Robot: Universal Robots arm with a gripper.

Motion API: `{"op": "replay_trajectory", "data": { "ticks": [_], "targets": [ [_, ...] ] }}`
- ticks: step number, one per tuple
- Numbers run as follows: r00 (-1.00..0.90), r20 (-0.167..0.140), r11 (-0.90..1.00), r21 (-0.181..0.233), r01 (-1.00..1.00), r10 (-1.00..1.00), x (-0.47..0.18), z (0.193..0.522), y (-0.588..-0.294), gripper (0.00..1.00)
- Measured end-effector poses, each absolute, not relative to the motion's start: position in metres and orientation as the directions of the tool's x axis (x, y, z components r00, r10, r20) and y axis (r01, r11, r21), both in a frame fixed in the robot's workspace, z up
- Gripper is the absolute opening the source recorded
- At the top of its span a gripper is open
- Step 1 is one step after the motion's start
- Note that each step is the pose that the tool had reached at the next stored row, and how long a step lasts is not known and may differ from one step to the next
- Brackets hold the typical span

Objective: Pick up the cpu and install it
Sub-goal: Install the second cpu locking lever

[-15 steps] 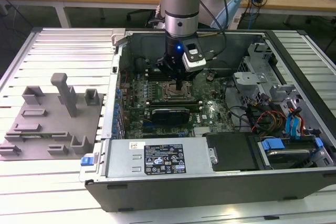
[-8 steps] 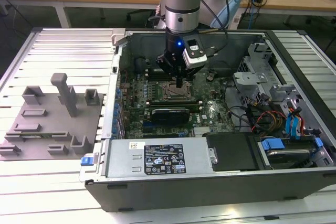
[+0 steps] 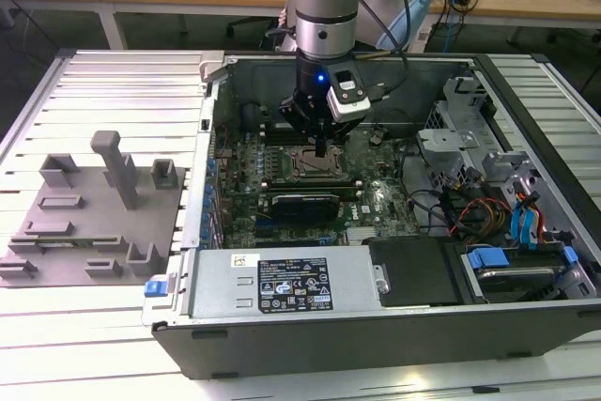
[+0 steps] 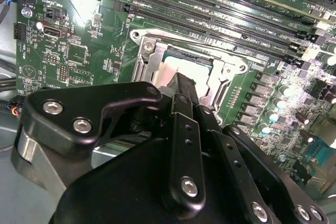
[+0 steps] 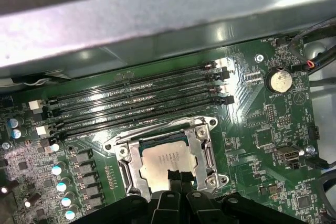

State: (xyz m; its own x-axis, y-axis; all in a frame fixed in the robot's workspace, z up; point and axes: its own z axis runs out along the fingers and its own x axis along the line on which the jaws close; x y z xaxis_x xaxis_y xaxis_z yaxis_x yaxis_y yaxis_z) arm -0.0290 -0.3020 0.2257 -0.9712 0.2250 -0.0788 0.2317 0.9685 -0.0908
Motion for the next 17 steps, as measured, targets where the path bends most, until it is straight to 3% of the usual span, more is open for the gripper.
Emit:
{"op": "replay_trajectory", "data": {
  "ticks": [17],
  "targets": [
    [-0.971,-0.079,0.969,-0.091,0.232,0.225,-0.0290,0.2312,-0.3103,0.11]
  ]
}}
